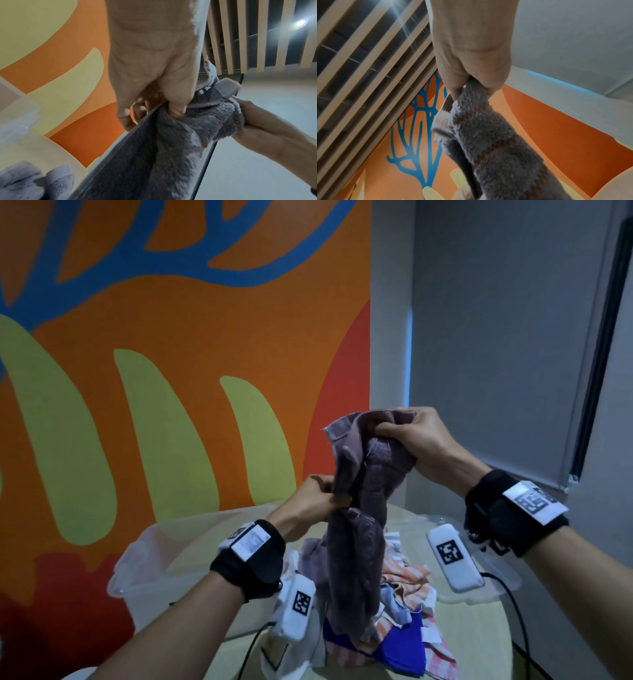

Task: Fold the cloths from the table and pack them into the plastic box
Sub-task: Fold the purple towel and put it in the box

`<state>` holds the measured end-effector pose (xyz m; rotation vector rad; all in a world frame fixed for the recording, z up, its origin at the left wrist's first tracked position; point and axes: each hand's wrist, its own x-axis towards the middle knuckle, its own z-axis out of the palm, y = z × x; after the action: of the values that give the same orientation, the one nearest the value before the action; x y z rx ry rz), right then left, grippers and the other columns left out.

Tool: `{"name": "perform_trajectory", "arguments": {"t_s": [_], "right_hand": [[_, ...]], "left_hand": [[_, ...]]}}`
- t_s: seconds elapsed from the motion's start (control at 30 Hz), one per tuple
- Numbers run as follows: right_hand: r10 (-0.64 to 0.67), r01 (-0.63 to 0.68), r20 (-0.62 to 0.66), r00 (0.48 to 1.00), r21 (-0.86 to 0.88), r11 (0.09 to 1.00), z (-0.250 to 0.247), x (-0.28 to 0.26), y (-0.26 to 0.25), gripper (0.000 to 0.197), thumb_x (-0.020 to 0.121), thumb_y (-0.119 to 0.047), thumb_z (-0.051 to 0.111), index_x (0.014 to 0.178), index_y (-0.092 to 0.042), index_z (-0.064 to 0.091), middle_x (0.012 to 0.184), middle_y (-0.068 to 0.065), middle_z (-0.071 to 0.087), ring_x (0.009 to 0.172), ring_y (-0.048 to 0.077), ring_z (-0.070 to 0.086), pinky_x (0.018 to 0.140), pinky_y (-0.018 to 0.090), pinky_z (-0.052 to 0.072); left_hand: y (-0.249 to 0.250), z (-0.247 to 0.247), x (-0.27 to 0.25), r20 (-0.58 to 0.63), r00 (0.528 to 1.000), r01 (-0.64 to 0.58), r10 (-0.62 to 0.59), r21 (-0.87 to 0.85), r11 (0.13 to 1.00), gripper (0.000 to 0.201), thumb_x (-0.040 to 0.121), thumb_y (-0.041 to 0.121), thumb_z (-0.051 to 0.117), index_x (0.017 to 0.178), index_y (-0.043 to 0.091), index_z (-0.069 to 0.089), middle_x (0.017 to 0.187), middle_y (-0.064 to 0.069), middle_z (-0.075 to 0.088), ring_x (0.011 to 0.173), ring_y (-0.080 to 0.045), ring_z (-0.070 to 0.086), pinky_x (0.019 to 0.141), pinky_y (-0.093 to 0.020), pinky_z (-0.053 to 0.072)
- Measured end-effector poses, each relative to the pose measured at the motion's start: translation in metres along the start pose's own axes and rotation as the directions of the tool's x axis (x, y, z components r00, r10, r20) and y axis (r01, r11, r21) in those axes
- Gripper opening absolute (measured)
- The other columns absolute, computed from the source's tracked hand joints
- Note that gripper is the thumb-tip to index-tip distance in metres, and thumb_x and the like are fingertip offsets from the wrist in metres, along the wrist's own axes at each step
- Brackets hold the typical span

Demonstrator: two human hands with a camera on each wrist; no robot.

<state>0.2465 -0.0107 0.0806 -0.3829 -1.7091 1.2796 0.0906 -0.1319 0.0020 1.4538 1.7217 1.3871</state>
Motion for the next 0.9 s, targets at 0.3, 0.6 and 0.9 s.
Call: {"name": "perform_trajectory", "arguments": {"t_s": [0.3, 0.6, 0.9], "right_hand": [[0.001, 0.007, -0.161, 0.987, 0.053, 0.999, -0.009, 0.006, -0.003, 0.012, 0.082, 0.011, 0.07, 0.092, 0.006, 0.072, 0.088, 0.024, 0.07, 0.077, 0.028, 0.067, 0.074, 0.039, 0.054], [-0.051, 0.039, -0.182, 0.982, -0.066, 0.997, -0.025, 0.008, -0.004, 0.019, 0.084, 0.009, 0.069, 0.079, -0.009, 0.068, 0.079, 0.013, 0.07, 0.072, 0.022, 0.065, 0.074, 0.036, 0.054], [-0.075, 0.146, -0.358, 0.931, 0.176, 0.973, -0.051, 0.02, -0.02, 0.021, 0.087, 0.012, 0.064, 0.08, -0.007, 0.068, 0.064, 0.002, 0.072, 0.061, 0.017, 0.068, 0.067, 0.032, 0.055]], "left_hand": [[-0.023, -0.014, 0.014, -0.034, 0.999, 0.045, -0.037, 0.292, 0.955, 0.009, 0.09, 0.004, 0.063, 0.091, 0.003, 0.072, 0.081, -0.006, 0.071, 0.077, -0.02, 0.066, 0.072, -0.035, 0.052], [-0.025, 0.002, 0.006, -0.12, 0.972, 0.147, -0.204, -0.374, 0.916, 0.017, 0.098, 0.001, 0.045, 0.083, 0.001, 0.053, 0.066, -0.014, 0.059, 0.056, -0.019, 0.057, 0.053, -0.024, 0.046], [-0.026, -0.009, 0.006, 0.082, 0.994, -0.094, 0.07, 0.337, 0.937, 0.022, 0.073, 0.023, 0.064, 0.084, 0.005, 0.069, 0.074, 0.002, 0.062, 0.067, -0.016, 0.056, 0.066, -0.034, 0.043]]}}
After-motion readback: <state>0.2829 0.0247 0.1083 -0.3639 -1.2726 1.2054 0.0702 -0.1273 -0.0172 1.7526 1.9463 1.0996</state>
